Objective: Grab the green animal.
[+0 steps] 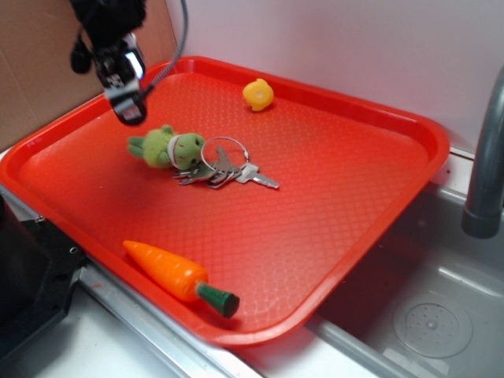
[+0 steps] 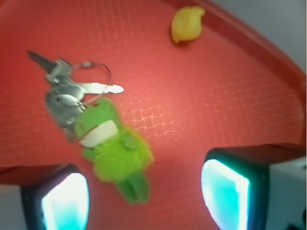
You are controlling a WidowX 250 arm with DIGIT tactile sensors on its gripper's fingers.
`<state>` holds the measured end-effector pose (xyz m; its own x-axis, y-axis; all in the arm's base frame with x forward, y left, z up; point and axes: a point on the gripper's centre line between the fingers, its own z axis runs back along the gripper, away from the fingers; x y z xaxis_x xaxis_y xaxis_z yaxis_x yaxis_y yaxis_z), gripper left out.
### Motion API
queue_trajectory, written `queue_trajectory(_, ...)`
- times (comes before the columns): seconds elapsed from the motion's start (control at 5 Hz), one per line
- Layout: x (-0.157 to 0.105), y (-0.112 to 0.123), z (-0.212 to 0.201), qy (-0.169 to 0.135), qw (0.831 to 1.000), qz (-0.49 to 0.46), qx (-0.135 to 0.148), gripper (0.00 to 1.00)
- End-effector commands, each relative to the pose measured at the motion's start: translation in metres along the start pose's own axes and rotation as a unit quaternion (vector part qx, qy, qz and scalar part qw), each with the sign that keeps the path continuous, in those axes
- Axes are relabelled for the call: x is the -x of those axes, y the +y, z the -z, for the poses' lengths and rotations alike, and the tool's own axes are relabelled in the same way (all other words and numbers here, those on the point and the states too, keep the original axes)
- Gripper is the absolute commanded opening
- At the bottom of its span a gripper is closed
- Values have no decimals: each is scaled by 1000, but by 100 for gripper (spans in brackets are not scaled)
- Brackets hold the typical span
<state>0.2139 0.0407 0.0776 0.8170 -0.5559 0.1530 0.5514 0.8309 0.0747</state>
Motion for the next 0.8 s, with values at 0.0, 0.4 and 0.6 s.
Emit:
queue_trajectory(0.0, -9, -10, 24, 10, 999, 51, -8, 100)
queue_trajectory(0.4, -8, -24, 47, 35, 997, 65, -21, 100)
queue_trajectory(0.6, -4, -28, 47, 32, 997, 72, -15, 0)
